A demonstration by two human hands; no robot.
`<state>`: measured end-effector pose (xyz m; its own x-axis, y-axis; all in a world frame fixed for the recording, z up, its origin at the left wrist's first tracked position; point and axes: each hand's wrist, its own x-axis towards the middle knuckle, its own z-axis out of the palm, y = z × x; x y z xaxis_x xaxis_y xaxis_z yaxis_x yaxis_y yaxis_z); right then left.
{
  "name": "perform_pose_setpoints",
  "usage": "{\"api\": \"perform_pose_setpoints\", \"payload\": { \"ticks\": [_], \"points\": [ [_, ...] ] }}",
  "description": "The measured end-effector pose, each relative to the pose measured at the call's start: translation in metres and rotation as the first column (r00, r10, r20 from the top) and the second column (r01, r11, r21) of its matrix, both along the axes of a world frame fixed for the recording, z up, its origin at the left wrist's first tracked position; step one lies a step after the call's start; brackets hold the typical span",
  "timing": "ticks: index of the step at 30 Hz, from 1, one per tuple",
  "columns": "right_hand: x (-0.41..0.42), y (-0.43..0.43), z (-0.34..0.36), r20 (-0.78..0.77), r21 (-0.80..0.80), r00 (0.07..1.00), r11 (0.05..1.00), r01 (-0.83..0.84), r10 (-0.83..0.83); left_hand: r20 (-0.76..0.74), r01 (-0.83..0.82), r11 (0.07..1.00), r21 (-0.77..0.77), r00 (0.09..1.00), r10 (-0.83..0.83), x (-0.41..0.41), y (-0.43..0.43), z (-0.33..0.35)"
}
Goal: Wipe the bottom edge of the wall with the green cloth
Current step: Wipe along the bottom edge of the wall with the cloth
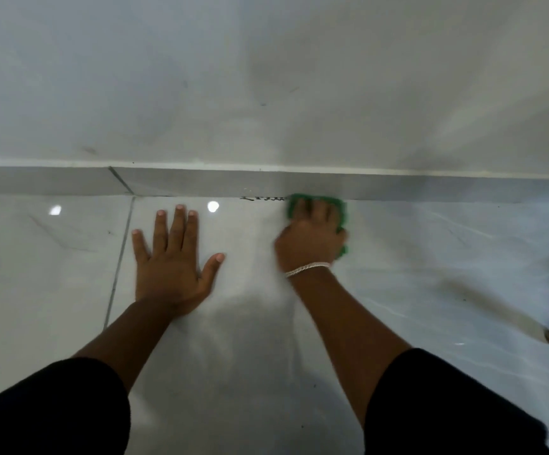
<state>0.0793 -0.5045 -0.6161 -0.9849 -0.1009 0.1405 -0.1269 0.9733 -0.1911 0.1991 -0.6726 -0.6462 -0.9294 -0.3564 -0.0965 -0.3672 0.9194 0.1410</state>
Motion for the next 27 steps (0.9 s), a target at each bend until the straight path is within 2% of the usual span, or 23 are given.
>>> {"api": "perform_pose_setpoints", "payload": {
  "ticks": [2, 4, 6, 8, 10, 14, 15, 17, 19, 22, 24, 27],
  "points": [
    [0.017, -0.037, 0.004, 0.056, -0.005, 0.976, 0.978, -0.21, 0.21, 0.015, 0.009, 1.0, 0.007, 1.0, -0.009, -0.002, -0.003, -0.001],
    [0.019, -0.049, 0.008, 0.102, -0.019, 0.944, 0.95, -0.313, 0.313, 0.019, 0.023, 1.0, 0.01, 1.0, -0.023, -0.001, -0.006, 0.0],
    [0.01, -0.031, 0.006, 0.045, 0.011, 0.933, 0.933, -0.359, 0.358, 0.011, 0.023, 1.0, 0.005, 1.0, -0.023, 0.004, -0.011, 0.0],
    [-0.002, 0.002, -0.002, -0.018, 0.007, 0.955, 0.955, -0.297, 0.297, 0.006, -0.008, 1.0, -0.003, 1.0, 0.008, 0.012, -0.017, 0.001],
    [-0.012, 0.027, -0.006, -0.017, 0.003, 0.983, 0.983, -0.184, 0.184, 0.013, -0.022, 1.0, -0.005, 1.0, 0.022, 0.019, -0.019, 0.002],
    [-0.002, 0.007, -0.005, 0.003, 0.005, 0.999, 0.999, 0.052, -0.052, 0.028, -0.033, 0.999, -0.016, 0.999, 0.034, 0.02, -0.019, 0.003],
    [0.005, -0.011, -0.003, -0.005, 0.016, 1.0, 0.999, 0.03, -0.029, 0.029, -0.029, 0.999, -0.021, 0.999, 0.03, 0.019, -0.019, 0.003],
    [0.021, -0.048, 0.0, -0.034, 0.04, 0.99, 0.99, -0.137, 0.139, 0.014, -0.029, 0.999, -0.023, 0.999, 0.029, 0.02, -0.019, 0.0],
    [0.032, -0.072, -0.003, 0.029, 0.038, 0.955, 0.954, -0.297, 0.296, -0.002, -0.04, 0.999, -0.017, 0.999, 0.04, 0.021, -0.021, -0.002],
    [0.017, -0.063, -0.002, 0.022, 0.071, 0.913, 0.91, -0.408, 0.407, 0.005, -0.034, 0.999, -0.016, 0.999, 0.034, 0.02, -0.021, -0.002],
    [0.003, -0.031, -0.004, 0.004, 0.083, 0.916, 0.913, -0.4, 0.401, 0.006, -0.032, 0.999, -0.005, 0.999, 0.032, 0.021, -0.021, 0.0],
    [-0.013, 0.015, -0.006, -0.011, 0.023, 0.972, 0.972, -0.235, 0.235, 0.005, -0.034, 0.999, -0.003, 0.999, 0.034, 0.022, -0.019, 0.002]
  ]
}}
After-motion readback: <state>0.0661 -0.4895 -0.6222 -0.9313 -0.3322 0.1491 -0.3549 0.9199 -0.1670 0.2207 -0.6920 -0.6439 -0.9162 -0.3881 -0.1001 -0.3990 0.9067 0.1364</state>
